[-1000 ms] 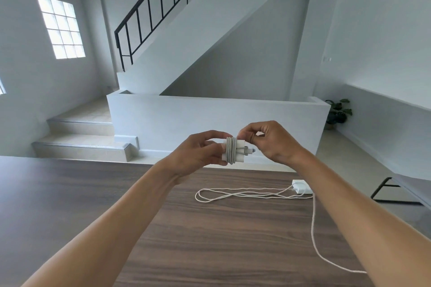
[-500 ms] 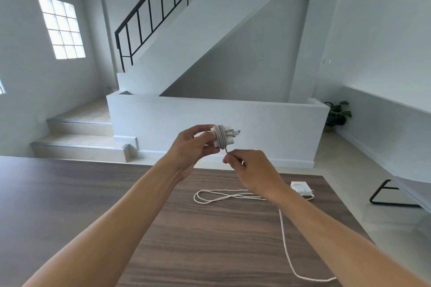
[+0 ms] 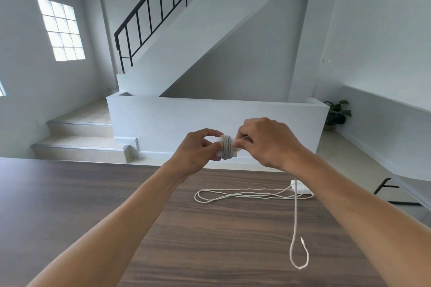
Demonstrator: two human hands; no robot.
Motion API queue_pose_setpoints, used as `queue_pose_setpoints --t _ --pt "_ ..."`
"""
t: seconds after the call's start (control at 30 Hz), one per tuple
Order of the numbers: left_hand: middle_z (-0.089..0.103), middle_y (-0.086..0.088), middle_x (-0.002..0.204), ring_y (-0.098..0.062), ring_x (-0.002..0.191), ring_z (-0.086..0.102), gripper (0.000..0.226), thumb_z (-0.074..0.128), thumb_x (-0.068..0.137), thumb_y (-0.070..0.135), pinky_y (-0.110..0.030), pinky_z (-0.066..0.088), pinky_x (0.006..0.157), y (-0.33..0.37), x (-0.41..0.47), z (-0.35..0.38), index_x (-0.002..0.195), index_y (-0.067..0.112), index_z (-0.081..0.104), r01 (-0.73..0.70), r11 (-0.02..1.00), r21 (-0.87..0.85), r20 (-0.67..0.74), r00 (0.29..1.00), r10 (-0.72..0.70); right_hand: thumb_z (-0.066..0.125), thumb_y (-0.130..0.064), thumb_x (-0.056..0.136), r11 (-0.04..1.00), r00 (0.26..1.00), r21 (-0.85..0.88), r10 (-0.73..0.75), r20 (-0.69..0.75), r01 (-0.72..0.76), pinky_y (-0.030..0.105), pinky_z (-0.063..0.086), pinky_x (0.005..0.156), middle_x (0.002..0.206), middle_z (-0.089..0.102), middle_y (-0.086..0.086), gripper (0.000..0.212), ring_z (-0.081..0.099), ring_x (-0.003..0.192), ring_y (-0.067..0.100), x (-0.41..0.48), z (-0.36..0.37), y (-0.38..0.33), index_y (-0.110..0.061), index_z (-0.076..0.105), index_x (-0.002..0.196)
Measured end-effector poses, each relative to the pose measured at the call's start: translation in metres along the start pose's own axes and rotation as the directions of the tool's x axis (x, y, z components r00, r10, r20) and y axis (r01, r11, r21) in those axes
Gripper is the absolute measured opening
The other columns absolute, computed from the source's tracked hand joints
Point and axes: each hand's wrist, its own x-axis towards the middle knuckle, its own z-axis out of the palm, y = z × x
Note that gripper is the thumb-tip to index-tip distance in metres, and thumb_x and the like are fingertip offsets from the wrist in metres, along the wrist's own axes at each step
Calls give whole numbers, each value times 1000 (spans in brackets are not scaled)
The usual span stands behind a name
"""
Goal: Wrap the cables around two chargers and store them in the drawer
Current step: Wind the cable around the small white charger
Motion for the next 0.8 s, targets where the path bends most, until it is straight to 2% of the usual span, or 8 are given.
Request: queue_pose_setpoints --t 0.1,0.23,0.33,0.4,0.5,0.63,0.7,0.8 --pt "70 -19 79 -22 72 70 22 67 90 14 -47 56 92 6 -3 1 111 14 68 -19 1000 -18 76 997 20 61 -35 91 997 999 65 48 3 -48 28 37 69 89 63 -15 14 60 86 16 3 -2 9 -27 70 84" --pt "67 -35 99 -30 85 68 23 64 92 9 -37 59 85 17 -12 -1 115 6 66 -18 991 -134 184 982 43 70 -34 85 910 992 400 123 -3 -112 31 46 72 80 68 -15 10 59 77 8 5 0 28 -30 71 75" --pt "68 -31 103 -33 90 67 31 67 84 11 -34 58 82 25 -15 1 115 4 65 27 962 -273 242 969 41 65 -29 89 821 990 563 137 -25 -99 29 48 73 80 72 -11 19 62 73 10 3 3 36 -36 69 72" --pt "68 -26 104 -31 90 66 35 66 82 12 -32 58 79 29 -14 3 115 2 64 50 930 -364 254 966 48 61 -20 92 772 989 629 141 -33 -89 25 46 72 76 70 -12 24 60 70 6 1 11 39 -34 69 73" --pt "66 -21 103 -30 90 65 24 58 93 5 -28 59 74 33 -11 5 116 -1 63 57 867 -495 237 969 72 53 -5 92 731 979 667 206 -14 -144 23 40 62 64 60 -8 30 48 55 1 -7 28 38 -23 67 72" --pt "68 -20 100 -26 83 69 26 52 96 5 -27 59 75 36 -7 8 118 -3 63 43 837 -546 180 981 67 51 -26 97 737 967 659 248 -59 -149 14 31 50 53 52 -9 38 44 44 1 -23 44 21 -37 57 61" --pt "66 -22 102 -25 82 68 27 50 97 3 -26 60 73 35 -5 11 120 -6 62 48 840 -540 133 991 29 50 -31 98 753 962 637 266 -61 -167 14 32 50 54 52 -11 30 47 45 1 -25 47 16 -34 65 72" --pt "66 -23 106 -27 91 64 28 51 98 6 -27 59 77 31 -3 14 120 -6 62 59 847 -528 76 997 -22 50 -29 98 817 962 543 267 -60 -193 15 29 52 50 47 -17 25 49 49 -3 -26 49 12 -23 73 89"
